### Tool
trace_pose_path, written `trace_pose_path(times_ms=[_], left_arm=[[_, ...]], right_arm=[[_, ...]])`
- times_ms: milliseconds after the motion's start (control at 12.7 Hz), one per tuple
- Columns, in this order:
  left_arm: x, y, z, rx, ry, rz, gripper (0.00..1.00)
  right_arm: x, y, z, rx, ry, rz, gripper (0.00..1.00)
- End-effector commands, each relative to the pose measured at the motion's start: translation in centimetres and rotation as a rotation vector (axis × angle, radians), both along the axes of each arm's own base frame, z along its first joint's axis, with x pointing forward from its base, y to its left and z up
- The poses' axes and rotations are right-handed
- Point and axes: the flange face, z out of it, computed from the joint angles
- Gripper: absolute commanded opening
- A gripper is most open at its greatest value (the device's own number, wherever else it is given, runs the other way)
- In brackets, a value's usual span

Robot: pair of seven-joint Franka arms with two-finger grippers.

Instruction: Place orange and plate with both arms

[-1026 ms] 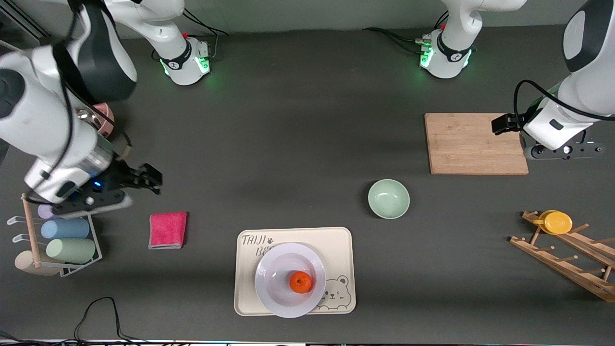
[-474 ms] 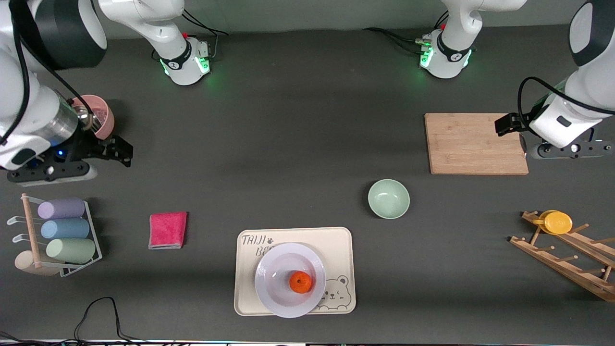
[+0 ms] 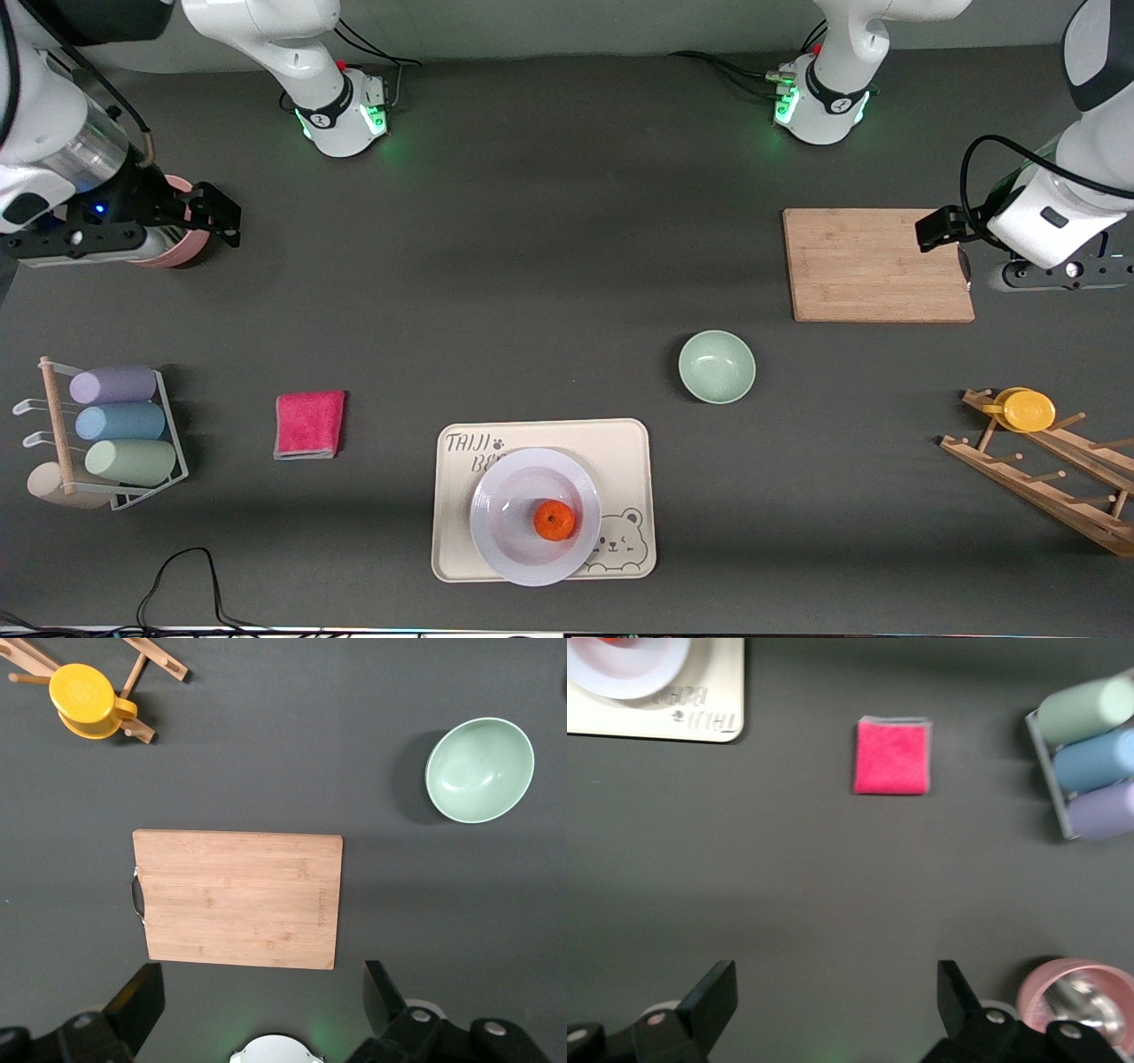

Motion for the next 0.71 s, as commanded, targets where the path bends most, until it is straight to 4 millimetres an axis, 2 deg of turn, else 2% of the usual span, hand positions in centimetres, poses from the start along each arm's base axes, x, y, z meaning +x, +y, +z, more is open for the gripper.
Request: trace_pose_path(times_ms=[0, 158, 316, 632], left_arm=[[0.6, 0.2, 0.3, -0.013, -0.002, 0.000, 1.00], [0.6, 0.2, 0.3, -0.013, -0.002, 0.000, 1.00], [0.6, 0.3, 0.3, -0.011, -0.002, 0.003, 1.00], [0.6, 0.4, 0.3, -0.011, -0.002, 0.003, 1.00]], right_arm=[[-0.8, -2.3, -0.2, 0.064, -0.001, -0.062, 1.00], [-0.6, -4.2, -0.3, 0.062, 0.003, -0.089, 1.00], [-0.4, -5.3, -0.5, 0.052, 0.005, -0.115, 1.00], [0.7, -5.5, -0.5, 0.062, -0.034, -0.128, 1.00]])
